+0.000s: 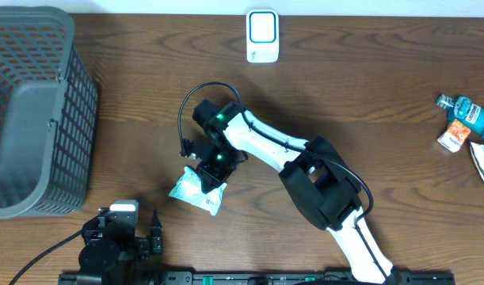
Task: Scan the item barcode
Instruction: 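Lift the mint-green pack off the table with the right gripper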
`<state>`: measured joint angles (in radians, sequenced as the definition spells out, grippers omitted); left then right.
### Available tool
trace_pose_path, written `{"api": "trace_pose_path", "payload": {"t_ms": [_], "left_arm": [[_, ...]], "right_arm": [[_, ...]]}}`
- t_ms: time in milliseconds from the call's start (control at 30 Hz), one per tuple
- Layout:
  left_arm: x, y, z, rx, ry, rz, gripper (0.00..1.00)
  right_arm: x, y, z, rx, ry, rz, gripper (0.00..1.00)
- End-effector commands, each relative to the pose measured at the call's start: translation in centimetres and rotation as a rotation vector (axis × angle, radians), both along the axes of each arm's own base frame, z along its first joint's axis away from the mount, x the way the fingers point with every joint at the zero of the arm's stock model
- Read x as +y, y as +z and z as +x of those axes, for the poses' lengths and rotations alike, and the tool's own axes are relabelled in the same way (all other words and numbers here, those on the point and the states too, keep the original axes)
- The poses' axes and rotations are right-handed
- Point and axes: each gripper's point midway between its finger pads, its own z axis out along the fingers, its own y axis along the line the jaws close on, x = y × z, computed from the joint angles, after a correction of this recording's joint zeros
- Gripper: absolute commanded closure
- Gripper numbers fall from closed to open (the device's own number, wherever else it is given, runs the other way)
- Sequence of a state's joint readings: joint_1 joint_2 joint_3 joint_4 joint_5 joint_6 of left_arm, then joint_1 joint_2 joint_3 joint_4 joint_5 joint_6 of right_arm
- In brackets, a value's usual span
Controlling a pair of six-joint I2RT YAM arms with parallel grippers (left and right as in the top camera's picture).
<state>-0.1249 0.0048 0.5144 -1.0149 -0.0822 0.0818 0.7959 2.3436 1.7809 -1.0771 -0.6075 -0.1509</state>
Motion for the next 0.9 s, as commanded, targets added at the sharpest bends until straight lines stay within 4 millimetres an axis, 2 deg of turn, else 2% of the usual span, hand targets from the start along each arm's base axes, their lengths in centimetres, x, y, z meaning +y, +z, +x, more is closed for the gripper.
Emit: {"api": "trace_pose_path", "payload": {"t_ms": [0,133,233,300,333,400,433,567,600,667,700,733,767,833,867], "left_arm": [[0.2,0.0,0.0,0.002,0.01,0.004,0.02],[0.2,0.0,0.0,0.002,0.01,0.004,0.02],[0.2,0.0,0.0,0.002,0.01,0.004,0.02],[0.2,0.0,0.0,0.002,0.01,0.004,0.02],[0.2,0.0,0.0,0.002,0.01,0.004,0.02],[0.2,0.0,0.0,0.002,0.01,0.004,0.02],[0.2,-0.1,0.0,0.002,0.01,0.004,0.02],[0.2,0.0,0.0,0.002,0.01,0.004,0.02],[0.2,0.0,0.0,0.002,0.01,0.004,0.02],[0.2,0.0,0.0,0.002,0.01,0.004,0.02],[0.2,0.0,0.0,0.002,0.01,0.004,0.02],[0.2,0.0,0.0,0.002,0.01,0.004,0.02],[0.2,0.0,0.0,0.002,0.01,0.004,0.02],[0.2,0.0,0.0,0.002,0.01,0.004,0.02],[0.2,-0.1,0.0,0.002,0.01,0.004,0.02]], "right_arm": [[-4.0,-1.7,3.6,-0.06,-0.171,-0.231,0.99],[-8.1,2.5,8.0,-0.193,-0.343,-0.359,0.99],[-12.2,6.1,11.3,-0.419,-0.478,-0.51,0.99],[-14.7,9.2,12.8,-0.571,-0.568,-0.595,0.99],[-15.4,10.6,12.9,-0.612,-0.602,-0.61,0.99],[-15.6,12.9,12.4,-0.634,-0.645,-0.582,0.99],[-15.0,13.8,11.6,-0.605,-0.653,-0.538,0.99],[-11.2,17.0,7.3,-0.41,-0.552,-0.277,0.99],[-11.0,17.7,6.9,-0.395,-0.544,-0.245,0.99],[-12.1,18.2,7.9,-0.46,-0.571,-0.271,0.96],[-12.7,18.1,8.6,-0.493,-0.584,-0.294,0.72],[-13.2,17.7,9.3,-0.523,-0.596,-0.319,0.28],[-13.9,17.1,10.0,-0.545,-0.622,-0.351,0.12],[-15.5,15.4,11.2,-0.537,-0.729,-0.424,0.11],[-16.3,14.3,11.7,-0.511,-0.793,-0.452,0.15]]}}
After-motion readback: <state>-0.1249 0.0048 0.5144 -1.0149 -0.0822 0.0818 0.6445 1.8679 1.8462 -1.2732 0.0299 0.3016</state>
